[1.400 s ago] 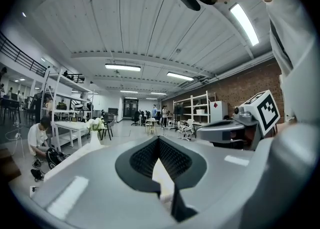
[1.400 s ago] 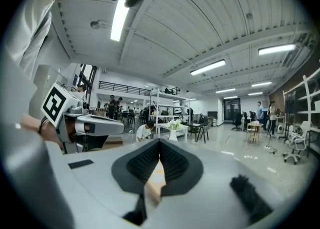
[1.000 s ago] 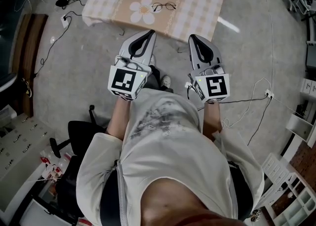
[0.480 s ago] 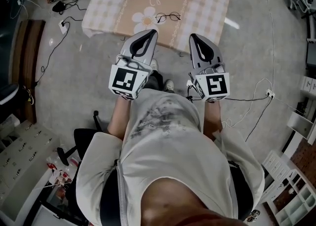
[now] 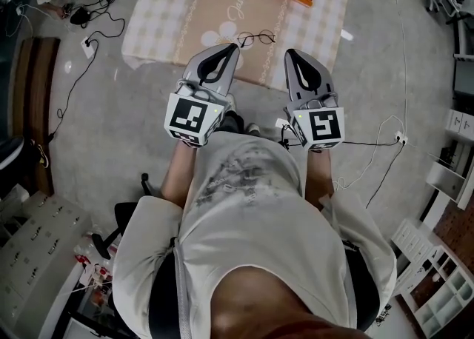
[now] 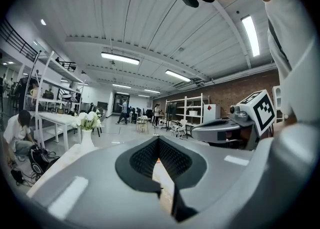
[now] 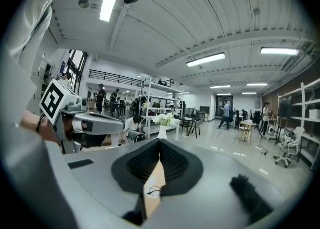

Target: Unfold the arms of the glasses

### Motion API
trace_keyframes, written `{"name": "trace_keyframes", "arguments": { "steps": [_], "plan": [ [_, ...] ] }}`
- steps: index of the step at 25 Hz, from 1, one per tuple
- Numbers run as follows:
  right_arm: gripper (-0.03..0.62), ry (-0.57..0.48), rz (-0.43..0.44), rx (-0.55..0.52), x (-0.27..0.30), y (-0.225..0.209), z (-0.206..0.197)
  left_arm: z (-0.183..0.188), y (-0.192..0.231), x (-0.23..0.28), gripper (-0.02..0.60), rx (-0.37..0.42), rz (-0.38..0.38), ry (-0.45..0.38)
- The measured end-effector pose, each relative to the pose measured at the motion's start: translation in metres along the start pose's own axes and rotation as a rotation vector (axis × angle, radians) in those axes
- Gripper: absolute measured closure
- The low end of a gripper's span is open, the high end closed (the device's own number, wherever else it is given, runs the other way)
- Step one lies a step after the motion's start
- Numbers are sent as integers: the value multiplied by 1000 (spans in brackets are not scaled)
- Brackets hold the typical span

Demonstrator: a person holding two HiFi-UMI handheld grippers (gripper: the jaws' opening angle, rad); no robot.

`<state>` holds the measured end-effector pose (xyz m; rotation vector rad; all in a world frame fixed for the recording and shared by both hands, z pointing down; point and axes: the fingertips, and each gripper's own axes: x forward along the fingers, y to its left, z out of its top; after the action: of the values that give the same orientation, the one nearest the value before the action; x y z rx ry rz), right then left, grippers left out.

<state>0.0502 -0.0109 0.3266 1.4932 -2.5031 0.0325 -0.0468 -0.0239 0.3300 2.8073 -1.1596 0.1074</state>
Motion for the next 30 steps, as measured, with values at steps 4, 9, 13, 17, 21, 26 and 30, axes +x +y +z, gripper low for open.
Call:
{"name": "trace_keyframes", "arguments": {
  "steps": [4, 9, 13, 17, 21, 26, 30],
  "plan": [
    [577, 10, -16, 1, 14, 3, 0, 0, 16, 4, 572, -3, -17, 0],
    [577, 15, -36, 11, 28, 5, 1, 1, 31, 8, 572, 0, -41, 5],
    [577, 31, -49, 7, 35, 2, 0, -1, 39, 16, 572, -3, -60, 11],
    [577, 46, -69, 15, 40, -8, -5, -5, 42, 28, 572, -8, -82, 25],
    [577, 57, -72, 20, 47, -18, -11, -8, 43, 40, 572, -3, -99, 34],
    [577, 82, -64, 9, 60, -34, -22, -17, 44, 62, 572, 12, -121, 52],
    [577, 97, -61, 12, 68, -47, -29, -27, 46, 77, 572, 6, -138, 67]
  ]
}}
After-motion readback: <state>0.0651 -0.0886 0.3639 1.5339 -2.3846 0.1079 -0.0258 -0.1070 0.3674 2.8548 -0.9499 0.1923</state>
